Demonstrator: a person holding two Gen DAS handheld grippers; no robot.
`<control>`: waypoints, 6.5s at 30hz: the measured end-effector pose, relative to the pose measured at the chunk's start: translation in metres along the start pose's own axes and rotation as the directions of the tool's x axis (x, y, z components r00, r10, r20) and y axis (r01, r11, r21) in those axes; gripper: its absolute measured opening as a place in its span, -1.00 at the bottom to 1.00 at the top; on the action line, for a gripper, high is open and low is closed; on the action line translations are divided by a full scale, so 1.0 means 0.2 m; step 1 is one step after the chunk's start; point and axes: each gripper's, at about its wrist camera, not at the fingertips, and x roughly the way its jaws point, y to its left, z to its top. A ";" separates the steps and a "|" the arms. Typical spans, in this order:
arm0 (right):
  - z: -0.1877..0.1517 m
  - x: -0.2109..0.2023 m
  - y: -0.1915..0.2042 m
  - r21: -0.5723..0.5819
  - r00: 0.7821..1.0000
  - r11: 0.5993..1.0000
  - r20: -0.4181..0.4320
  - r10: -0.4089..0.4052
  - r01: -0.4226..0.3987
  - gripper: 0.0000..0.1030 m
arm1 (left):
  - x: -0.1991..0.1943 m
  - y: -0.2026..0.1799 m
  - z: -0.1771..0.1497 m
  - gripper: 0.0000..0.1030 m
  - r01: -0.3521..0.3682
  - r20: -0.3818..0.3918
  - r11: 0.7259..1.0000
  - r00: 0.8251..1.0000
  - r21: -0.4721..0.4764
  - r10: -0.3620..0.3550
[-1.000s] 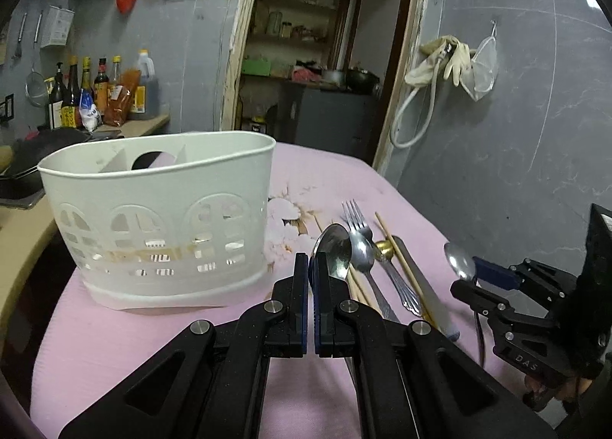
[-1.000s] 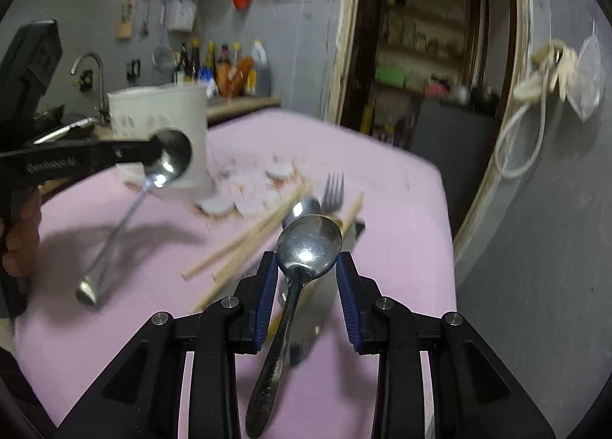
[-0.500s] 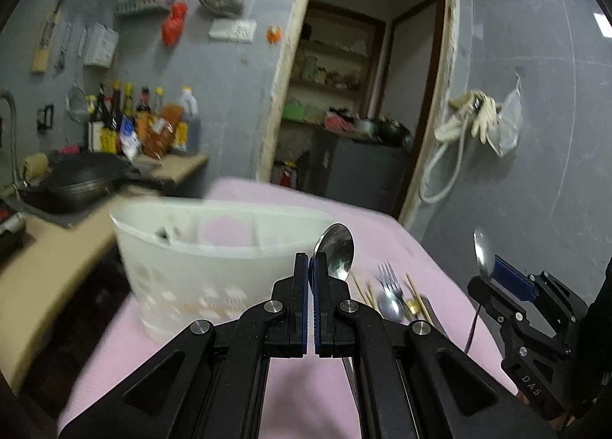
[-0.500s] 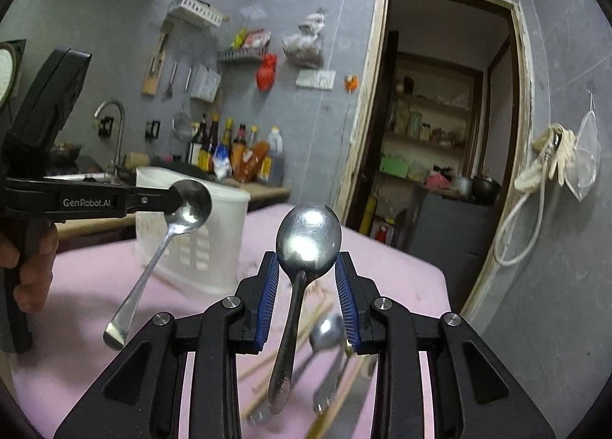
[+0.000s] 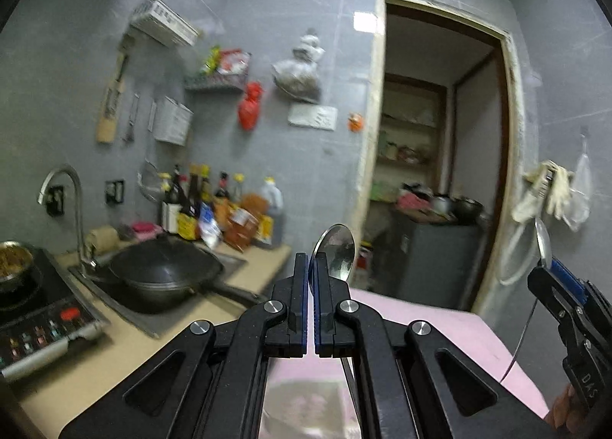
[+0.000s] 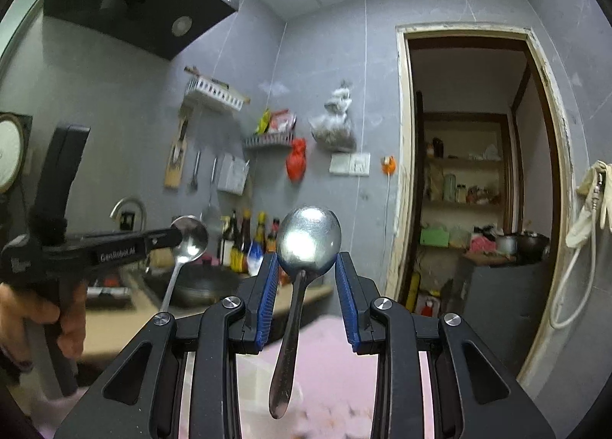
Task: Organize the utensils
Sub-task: 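Lift both held spoons and carry them toward the white basket, then lower both spoons into the white basket and open both tools, then move both open tools back over the utensil pile, then grasp a wooden chopstick with the left tool while the right tool grasps the silver knife, then lift the chopstick and knife and carry both toward the white basket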
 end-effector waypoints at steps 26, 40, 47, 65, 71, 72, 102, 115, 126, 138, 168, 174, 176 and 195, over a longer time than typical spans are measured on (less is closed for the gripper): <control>-0.40 0.27 0.23 -0.111 0.979 0.976 -0.054 -0.195 0.188 -0.46 | 0.17 0.10 -0.39 -0.99 -0.176 0.097 0.984 0.980 0.006 0.175; -0.38 0.21 0.16 -0.043 0.981 0.989 -0.130 -0.144 0.139 -0.16 | 0.14 0.12 -0.43 -0.85 0.023 -0.082 0.996 0.996 -0.083 -0.030; -0.29 0.10 0.11 0.000 0.984 0.990 -0.104 -0.144 0.144 0.03 | 0.06 0.08 -0.36 -0.37 0.080 -0.082 0.993 0.993 -0.091 -0.087; -0.19 -0.33 -0.18 -0.001 0.943 0.944 -0.042 -0.330 0.331 1.00 | -0.16 -0.25 -0.32 0.67 0.189 -0.057 0.981 0.980 -0.050 -0.192; -0.24 -0.50 -0.28 -0.041 0.916 0.919 -0.064 -0.395 0.393 1.00 | -0.21 -0.45 -0.41 0.86 0.233 -0.074 0.972 0.971 0.039 -0.229; -0.25 -0.52 -0.30 -0.045 0.913 0.915 -0.070 -0.403 0.400 1.00 | -0.21 -0.48 -0.43 0.86 0.249 -0.089 0.967 0.966 0.049 -0.244; -0.72 -0.40 -0.63 -0.041 0.696 0.945 -0.666 -0.267 0.323 0.01 | 0.24 -0.96 -0.95 -0.32 0.463 -0.711 0.883 0.647 0.081 -0.274; -0.84 -0.30 -0.62 -0.024 0.591 0.972 -0.790 -0.162 0.234 0.00 | 0.39 -0.94 -1.05 -0.73 0.452 -0.796 0.892 0.537 -0.008 -0.279; -0.86 -0.26 -0.56 -0.053 0.559 0.981 -0.815 -0.150 0.186 -0.01 | 0.42 -0.92 -1.04 -0.93 0.400 -0.799 0.916 0.543 -0.023 -0.257; -0.81 -0.40 -0.56 -0.053 0.561 0.989 -0.819 -0.121 0.137 -0.71 | 0.27 -0.83 -1.01 -0.95 0.359 -0.812 0.930 0.516 -0.082 -0.271; -0.83 -0.22 -0.61 0.013 0.510 0.994 -0.859 -0.046 0.112 -0.70 | 0.33 -0.94 -1.01 -0.95 0.480 -0.814 0.876 0.491 -0.045 -0.311; -0.82 -0.27 -0.58 -0.018 0.553 0.994 -0.829 -0.077 0.112 -0.71 | 0.19 -0.90 -0.94 -0.95 0.511 -0.738 0.856 0.546 -0.082 -0.397; -0.81 -0.30 -0.56 -0.011 0.589 0.994 -0.805 -0.074 0.110 -0.71 | 0.15 -0.86 -0.90 -0.95 0.510 -0.701 0.854 0.572 -0.102 -0.426; -0.55 -0.55 -0.37 -0.124 0.872 0.980 -0.448 -0.197 0.158 -0.72 | -0.03 -0.74 -0.71 -0.95 0.498 -0.419 0.862 0.765 -0.097 -0.489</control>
